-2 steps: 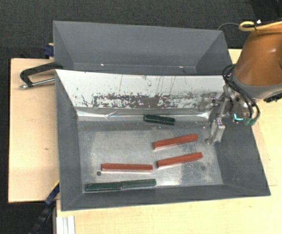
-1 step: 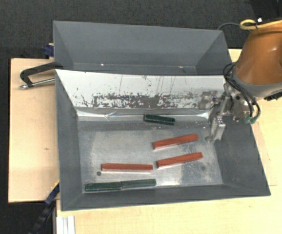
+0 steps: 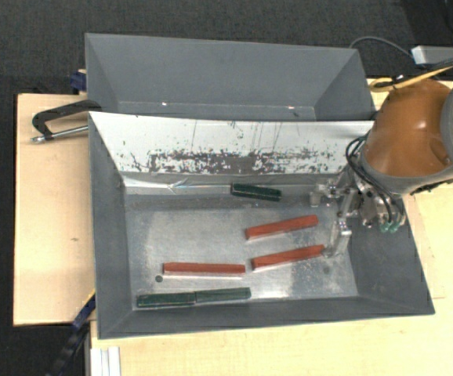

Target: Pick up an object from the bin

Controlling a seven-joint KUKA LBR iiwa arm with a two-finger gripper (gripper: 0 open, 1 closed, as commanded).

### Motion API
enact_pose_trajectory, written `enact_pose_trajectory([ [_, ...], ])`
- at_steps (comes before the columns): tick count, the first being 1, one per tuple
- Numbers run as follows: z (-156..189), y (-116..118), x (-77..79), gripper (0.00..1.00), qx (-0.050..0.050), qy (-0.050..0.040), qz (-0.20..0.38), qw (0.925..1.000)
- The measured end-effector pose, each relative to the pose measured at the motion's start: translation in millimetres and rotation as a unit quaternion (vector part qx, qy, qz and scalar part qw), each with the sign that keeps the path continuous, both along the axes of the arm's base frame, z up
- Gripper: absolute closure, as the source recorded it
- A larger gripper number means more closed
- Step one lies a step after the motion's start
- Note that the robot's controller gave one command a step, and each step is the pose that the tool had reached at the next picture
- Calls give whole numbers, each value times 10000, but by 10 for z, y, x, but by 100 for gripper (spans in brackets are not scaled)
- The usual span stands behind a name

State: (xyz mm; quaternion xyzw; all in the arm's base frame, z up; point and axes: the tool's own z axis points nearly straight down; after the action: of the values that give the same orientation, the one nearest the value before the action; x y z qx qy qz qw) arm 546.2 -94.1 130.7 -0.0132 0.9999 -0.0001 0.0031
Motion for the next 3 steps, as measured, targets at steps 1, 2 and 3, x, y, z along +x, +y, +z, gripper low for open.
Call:
enact_pose_trajectory([
  [1,-549,340,180,0,-4,3,269,9996],
  [2,-263,784,-9,0,6,56,495,9988],
  [3,-584,-172,-248,100,-15,4,1922,9814],
])
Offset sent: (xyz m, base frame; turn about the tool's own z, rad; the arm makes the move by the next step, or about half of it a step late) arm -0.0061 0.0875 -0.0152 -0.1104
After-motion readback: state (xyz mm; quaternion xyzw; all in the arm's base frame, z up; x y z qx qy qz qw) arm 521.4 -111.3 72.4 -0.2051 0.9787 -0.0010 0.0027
